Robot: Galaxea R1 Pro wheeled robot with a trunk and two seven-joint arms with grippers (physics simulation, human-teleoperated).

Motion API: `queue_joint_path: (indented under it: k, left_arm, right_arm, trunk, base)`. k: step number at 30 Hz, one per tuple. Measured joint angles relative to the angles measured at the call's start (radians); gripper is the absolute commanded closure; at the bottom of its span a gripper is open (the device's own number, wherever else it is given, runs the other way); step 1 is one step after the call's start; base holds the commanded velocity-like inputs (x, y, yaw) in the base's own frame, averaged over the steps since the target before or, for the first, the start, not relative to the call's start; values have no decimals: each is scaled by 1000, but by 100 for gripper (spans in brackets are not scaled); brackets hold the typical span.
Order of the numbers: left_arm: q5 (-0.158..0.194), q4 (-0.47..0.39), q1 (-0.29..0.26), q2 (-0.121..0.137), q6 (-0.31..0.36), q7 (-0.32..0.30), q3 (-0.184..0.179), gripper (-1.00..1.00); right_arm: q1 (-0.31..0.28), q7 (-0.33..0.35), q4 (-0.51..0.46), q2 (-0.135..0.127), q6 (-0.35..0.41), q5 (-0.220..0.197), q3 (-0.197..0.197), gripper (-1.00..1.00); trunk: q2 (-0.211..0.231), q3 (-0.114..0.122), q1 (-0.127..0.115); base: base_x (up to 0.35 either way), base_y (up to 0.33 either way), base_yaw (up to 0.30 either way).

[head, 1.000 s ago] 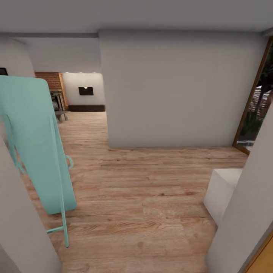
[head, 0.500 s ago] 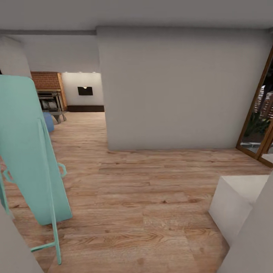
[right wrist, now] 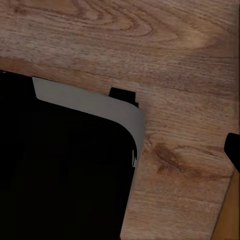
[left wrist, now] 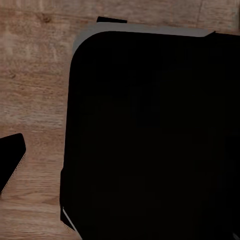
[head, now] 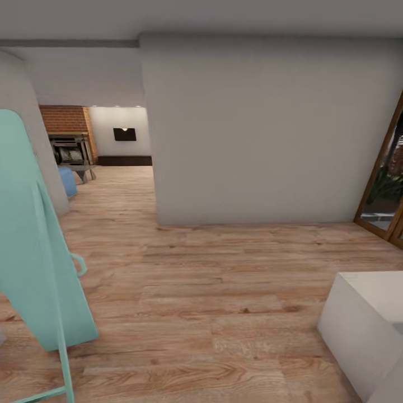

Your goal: Move the two storage containers from the living room to the garage. In the garage, place one container on the floor and stack the other container on top of it (either order is fine).

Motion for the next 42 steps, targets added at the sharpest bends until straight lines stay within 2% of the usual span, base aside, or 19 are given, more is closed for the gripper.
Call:
queue_joint_path:
  k: [42]
  left_arm:
    - [0,0,0,0,0,0,-1,-100]
  right_arm:
    - [0,0,3,-5,0,0,0,-100]
  trunk:
    - [0,0,0]
  base:
    - [322,0,0]
